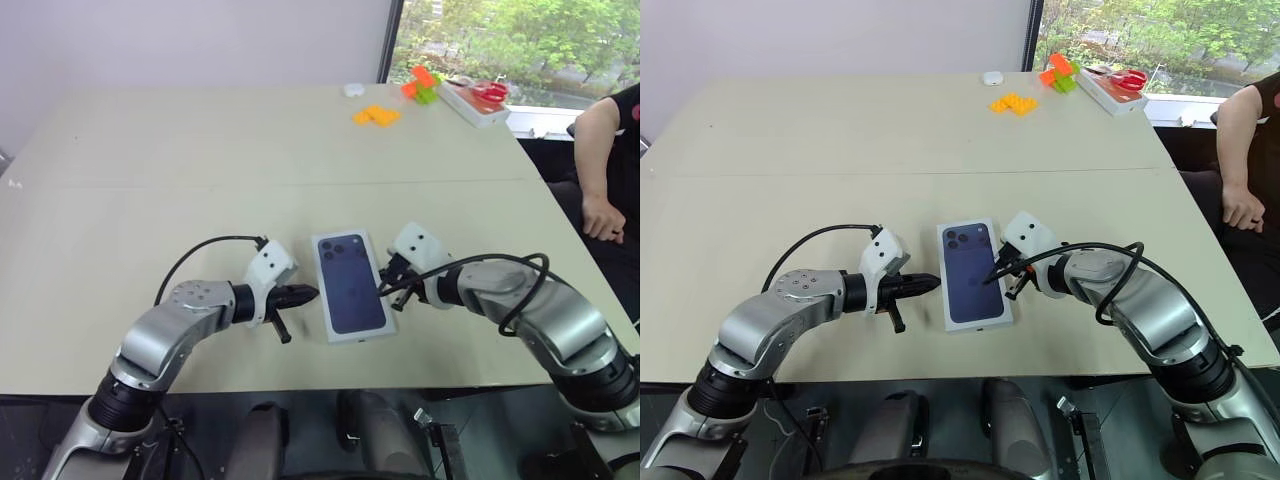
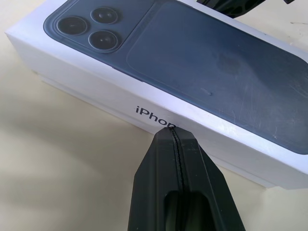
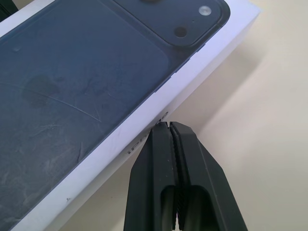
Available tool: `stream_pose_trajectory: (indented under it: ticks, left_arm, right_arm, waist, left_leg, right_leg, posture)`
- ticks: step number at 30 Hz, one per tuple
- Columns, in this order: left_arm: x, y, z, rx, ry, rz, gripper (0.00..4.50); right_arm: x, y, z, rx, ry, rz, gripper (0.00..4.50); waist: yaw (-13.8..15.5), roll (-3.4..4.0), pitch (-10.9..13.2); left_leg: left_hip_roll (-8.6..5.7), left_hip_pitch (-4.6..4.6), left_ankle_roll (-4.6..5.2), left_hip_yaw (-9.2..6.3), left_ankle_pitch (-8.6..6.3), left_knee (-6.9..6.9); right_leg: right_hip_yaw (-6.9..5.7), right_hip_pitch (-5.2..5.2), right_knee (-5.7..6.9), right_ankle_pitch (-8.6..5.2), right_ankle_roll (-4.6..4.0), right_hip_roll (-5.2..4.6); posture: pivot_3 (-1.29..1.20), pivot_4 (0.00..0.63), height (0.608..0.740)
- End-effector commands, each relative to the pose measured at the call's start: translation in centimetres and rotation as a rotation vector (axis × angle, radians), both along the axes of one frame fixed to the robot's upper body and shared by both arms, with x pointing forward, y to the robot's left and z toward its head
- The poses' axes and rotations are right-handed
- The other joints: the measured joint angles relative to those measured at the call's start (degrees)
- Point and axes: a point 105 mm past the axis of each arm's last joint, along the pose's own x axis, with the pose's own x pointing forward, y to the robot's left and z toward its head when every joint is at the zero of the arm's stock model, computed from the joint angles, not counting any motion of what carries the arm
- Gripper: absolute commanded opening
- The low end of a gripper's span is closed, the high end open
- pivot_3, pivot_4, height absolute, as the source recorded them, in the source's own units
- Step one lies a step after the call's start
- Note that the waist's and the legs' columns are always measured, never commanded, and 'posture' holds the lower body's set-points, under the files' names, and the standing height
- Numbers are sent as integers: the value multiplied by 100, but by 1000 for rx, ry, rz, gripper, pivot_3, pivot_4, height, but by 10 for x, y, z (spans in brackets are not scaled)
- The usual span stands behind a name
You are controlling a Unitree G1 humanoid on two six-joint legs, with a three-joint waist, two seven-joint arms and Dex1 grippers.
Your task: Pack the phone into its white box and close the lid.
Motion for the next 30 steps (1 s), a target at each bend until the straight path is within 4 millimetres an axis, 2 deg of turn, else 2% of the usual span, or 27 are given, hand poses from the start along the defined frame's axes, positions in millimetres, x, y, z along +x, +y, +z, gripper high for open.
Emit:
stream_pose_trajectory:
  ticks: [1,11,22,30]
  left_arm:
    - [-4,-10,12,-33,-51,-46,0]
    - [-2,-6,10,-30,-49,-21,0]
    - [4,15,22,-99,-41,44,0]
    - [8,22,20,-87,-40,65,0]
  right_arm:
    - [-2,9,8,35,-24,44,78]
    - [1,5,5,26,-24,26,78]
    - [2,-33,39,-15,-142,28,78]
    - [-8,-27,47,5,-175,110,78]
  waist:
    - [-1,0,0]
    - [0,0,0]
    - [-2,-1,0]
    - [-1,0,0]
  left_leg:
    - [0,0,0,0,0,0]
    - [-1,0,0,0,0,1]
    - [-2,3,0,0,0,1]
    - [0,3,0,0,0,1]
  right_leg:
    - [0,0,1,0,0,0]
    - [0,0,1,7,-10,1]
    - [0,3,1,1,-2,1]
    - [0,3,1,2,-3,5]
  posture:
    - [0,150,734]
    - [0,150,734]
    - [0,150,734]
    - [0,150,734]
